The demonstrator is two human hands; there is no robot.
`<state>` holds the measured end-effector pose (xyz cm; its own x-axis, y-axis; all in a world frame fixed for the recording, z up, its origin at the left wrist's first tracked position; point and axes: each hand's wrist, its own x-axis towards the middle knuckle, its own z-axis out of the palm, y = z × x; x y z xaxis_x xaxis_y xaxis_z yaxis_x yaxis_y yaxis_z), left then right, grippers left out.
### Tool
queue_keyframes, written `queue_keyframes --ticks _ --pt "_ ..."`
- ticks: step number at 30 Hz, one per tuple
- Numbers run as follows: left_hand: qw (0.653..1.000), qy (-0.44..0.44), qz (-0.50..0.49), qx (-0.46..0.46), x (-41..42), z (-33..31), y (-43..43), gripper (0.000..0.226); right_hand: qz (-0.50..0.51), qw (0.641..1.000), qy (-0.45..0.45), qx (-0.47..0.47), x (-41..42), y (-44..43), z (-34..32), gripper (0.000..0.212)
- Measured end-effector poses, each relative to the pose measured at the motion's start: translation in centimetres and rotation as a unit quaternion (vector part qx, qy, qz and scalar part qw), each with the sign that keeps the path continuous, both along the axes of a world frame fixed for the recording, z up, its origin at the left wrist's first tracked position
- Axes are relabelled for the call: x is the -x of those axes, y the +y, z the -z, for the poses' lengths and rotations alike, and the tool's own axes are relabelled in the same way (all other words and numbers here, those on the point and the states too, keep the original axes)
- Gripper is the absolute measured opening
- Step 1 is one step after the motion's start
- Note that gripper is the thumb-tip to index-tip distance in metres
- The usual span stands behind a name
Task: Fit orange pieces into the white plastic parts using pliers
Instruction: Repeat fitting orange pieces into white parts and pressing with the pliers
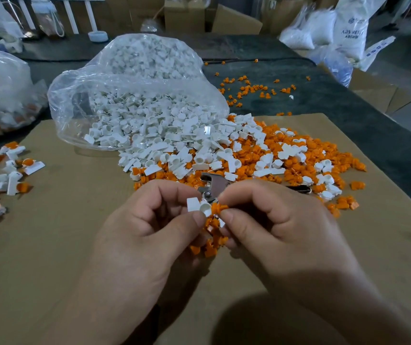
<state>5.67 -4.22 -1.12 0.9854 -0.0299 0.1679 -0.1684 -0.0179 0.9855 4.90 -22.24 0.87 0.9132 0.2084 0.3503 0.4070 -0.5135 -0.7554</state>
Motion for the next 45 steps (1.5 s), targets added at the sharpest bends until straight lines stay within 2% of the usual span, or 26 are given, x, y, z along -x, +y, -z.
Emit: queue_keyframes --ticks 2,4,12,14,18,21,24,31,34,37,39,42,45 --pt "1.000 -0.007 -0.009 -0.008 -0.1 0.2 -0.1 0.030 0.018 0.994 -0.077 0.081 0.1 0.2 -0.3 0.006" --pt "1.000 -0.008 -0.009 -0.006 -0.1 0.3 -0.2 0.029 0.020 0.989 -0.105 0.103 0.2 0.3 -0.6 0.005" --pt "0.999 -0.008 0.016 -0.046 0.2 0.2 -0.4 0.029 0.011 0.974 -0.090 0.208 0.5 0.8 -2.0 0.007" --pt "0.998 -0.005 0.022 -0.053 0.2 0.3 -0.4 0.025 -0.007 0.969 -0.053 0.242 0.4 1.0 -2.5 0.008" --pt "0.997 -0.004 0.037 -0.066 0.2 0.3 -0.2 0.027 -0.039 0.967 0.010 0.251 0.1 0.8 -2.5 0.017" --pt "0.998 0.000 0.048 -0.027 0.2 0.4 -0.4 0.025 -0.043 0.966 0.025 0.254 -0.1 1.1 -2.2 0.031" --pt "0.999 0.007 0.046 0.007 0.2 0.6 -0.5 0.027 -0.037 0.967 0.025 0.250 -0.2 0.8 -1.1 0.033" --pt "0.999 0.029 0.012 -0.016 0.2 1.2 -0.5 0.035 -0.027 0.961 -0.023 0.276 -0.6 0.5 0.4 0.027" --pt "0.999 0.040 0.009 0.003 0.1 1.0 -0.5 0.032 -0.014 0.966 -0.104 0.237 -0.1 0.4 0.2 0.022" --pt "0.998 0.053 0.012 0.036 0.0 0.6 -0.4 0.027 0.059 0.952 -0.164 0.251 -0.3 -0.7 -0.8 0.035" --pt "0.998 0.056 0.011 0.026 -0.1 0.3 -0.1 0.029 0.080 0.941 -0.096 0.316 -0.8 -1.8 -1.3 0.047" --pt "0.998 0.052 0.012 0.013 -0.4 0.0 0.3 0.032 0.074 0.893 0.044 0.441 -1.4 -2.7 -1.1 0.065" --pt "0.998 0.049 0.010 0.027 -0.6 0.1 0.4 0.031 0.060 0.878 0.076 0.468 -1.6 -3.1 -0.4 0.066"
